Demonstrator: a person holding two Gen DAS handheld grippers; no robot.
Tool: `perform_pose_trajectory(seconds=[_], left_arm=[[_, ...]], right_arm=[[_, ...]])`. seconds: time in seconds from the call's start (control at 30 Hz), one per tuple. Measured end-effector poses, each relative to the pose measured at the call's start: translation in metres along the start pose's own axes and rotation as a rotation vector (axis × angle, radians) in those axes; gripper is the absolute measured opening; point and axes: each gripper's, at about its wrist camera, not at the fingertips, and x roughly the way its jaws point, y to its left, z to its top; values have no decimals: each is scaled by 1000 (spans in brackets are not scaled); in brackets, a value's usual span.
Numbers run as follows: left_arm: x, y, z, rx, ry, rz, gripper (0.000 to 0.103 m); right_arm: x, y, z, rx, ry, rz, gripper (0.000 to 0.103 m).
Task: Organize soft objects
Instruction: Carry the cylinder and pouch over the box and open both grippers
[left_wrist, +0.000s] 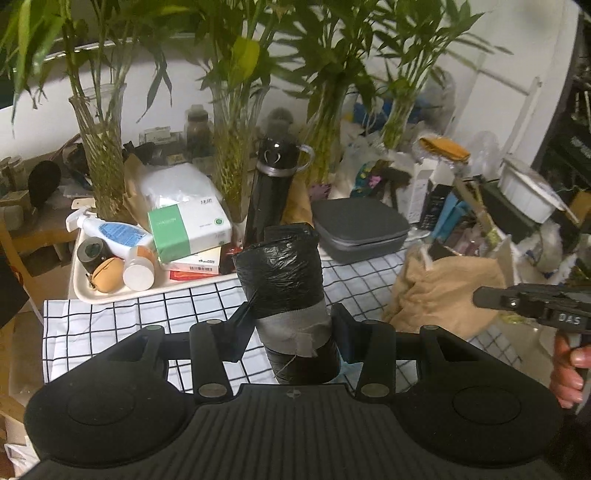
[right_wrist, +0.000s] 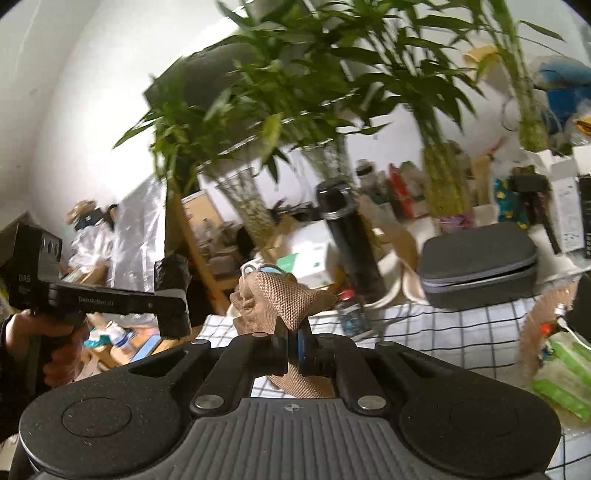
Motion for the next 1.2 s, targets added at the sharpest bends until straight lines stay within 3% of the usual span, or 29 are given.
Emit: perform_pose_trajectory(seconds=[0.4,0.57,0.73,1.03,1.1,1.13,1.17,1.2], left_arm=[[-44,3,-42,14,-8,-41,44],[-58,1,-57,11,-14,-50,44],[-71,1,-69,8,-21,-56,44],[-79,2,-87,12,10,-55,44],[-80,3,-91,17,22,-58,44],[-80,3,-93,16,27,-61,44],[-80,3,-95,15,33,-63,44],[-80,4,-97,15,42,-67,44]], right_arm=[[-15,34,-25,-73,79,130,7],[-29,44,-27,-85,47,231,7],[-33,56,-30,-108,65,280,7],[-7,71,-49,-141,272,259,9],[0,71,-53,-152,312,227,17],[3,72,-54,-158,325,199,36],[4,72,-55,-161,325,184,47],[4,71,-54,-164,314,169,75]])
